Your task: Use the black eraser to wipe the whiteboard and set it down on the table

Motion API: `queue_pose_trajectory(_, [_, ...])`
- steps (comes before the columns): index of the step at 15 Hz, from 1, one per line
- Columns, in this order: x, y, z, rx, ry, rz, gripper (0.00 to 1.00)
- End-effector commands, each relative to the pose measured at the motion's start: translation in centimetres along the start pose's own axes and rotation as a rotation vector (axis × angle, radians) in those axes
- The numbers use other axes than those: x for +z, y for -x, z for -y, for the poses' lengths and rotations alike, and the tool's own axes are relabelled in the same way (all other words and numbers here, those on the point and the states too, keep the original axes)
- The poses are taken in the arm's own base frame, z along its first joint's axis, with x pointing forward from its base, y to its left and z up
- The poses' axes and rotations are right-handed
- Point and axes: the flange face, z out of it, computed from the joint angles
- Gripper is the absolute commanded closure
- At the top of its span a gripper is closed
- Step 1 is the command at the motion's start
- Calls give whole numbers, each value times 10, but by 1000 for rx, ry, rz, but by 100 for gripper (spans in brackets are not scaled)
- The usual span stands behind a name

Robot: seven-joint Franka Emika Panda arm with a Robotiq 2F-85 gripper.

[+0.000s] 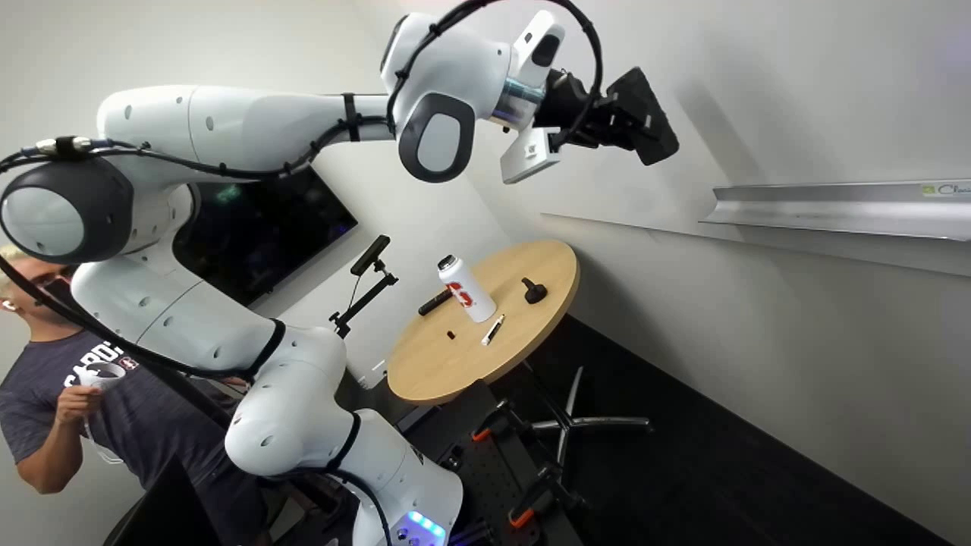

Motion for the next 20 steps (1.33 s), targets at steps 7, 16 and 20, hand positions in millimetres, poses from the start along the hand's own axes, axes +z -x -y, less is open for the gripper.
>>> queue_pose_trajectory(7, [-52, -67, 119, -147, 66, 6, 73])
queue_pose_trajectory(16, [-50, -73, 131, -67, 29, 0, 73])
queue_pose_trajectory(20, [-48, -98, 165, -16, -11, 13, 73])
